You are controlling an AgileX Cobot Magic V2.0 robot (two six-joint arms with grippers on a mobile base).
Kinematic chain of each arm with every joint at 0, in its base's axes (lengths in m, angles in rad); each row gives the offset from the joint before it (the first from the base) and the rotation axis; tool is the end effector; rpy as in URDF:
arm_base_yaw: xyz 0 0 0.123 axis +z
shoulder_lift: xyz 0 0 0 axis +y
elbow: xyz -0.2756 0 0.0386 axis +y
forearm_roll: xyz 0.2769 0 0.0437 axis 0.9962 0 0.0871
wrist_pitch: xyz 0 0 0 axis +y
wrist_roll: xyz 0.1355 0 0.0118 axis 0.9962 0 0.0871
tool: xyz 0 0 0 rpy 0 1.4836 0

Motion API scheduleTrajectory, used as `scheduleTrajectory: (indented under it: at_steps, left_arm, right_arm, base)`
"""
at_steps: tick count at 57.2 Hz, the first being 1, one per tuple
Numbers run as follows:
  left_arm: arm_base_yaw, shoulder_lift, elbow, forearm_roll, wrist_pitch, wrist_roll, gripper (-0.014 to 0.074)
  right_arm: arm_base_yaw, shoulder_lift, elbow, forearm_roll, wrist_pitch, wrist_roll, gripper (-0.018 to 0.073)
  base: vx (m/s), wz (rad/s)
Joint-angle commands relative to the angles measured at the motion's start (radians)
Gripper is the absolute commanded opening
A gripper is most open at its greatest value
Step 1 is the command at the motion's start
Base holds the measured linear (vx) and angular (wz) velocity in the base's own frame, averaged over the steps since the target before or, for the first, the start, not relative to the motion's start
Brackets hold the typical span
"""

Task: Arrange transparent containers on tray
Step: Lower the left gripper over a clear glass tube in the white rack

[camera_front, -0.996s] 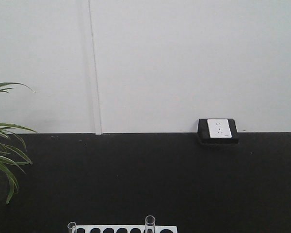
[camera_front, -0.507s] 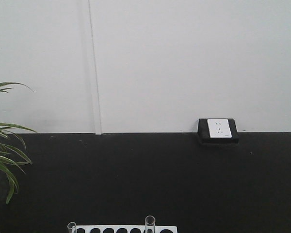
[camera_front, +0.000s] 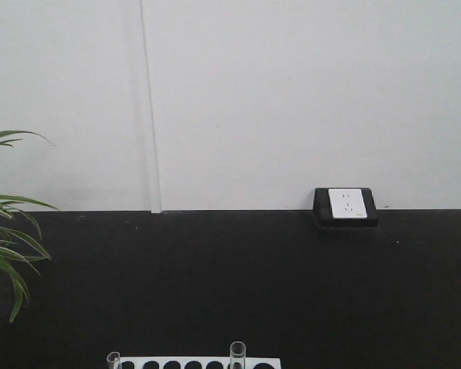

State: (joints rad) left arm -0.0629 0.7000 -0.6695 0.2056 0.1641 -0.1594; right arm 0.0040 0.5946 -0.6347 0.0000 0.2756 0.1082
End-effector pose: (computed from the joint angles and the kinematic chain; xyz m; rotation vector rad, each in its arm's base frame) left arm 0.2272 -0.0098 0.3511 0.0639 1.6735 0.0133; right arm 0.2028 0.0008 0.3440 0.0896 1.7175 0.0831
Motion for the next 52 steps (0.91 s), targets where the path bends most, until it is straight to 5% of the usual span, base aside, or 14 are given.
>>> scheduleTrajectory:
  at_steps: [1,17,33,52]
  left_arm:
    - [-0.004,0.04,-0.033,-0.006,-0.095,-0.012,0.0379]
    - [-0.023,0.168,-0.033,-0.005,-0.195,-0.056,0.0408]
    - [-0.173,0.266,0.133,-0.005,-0.403,-0.056,0.0408]
    - [-0.261,0.32,0.372,-0.003,-0.539,-0.084,0.0408]
  right_arm:
    - [-0.003,0.007,-0.035,0.0,-0.085,-0.003,0.0455]
    - [-0.003,0.007,-0.035,0.0,-0.132,-0.01,0.0473]
    - [-0.003,0.007,-0.035,-0.007,-0.185,-0.074,0.0473]
    - [-0.003,0.007,-0.035,-0.006,-0.182,-0.074,0.0473]
  base:
    - [0.0,0.0]
    - [0.0,0.0]
    - [0.0,0.0]
    - [0.0,0.0]
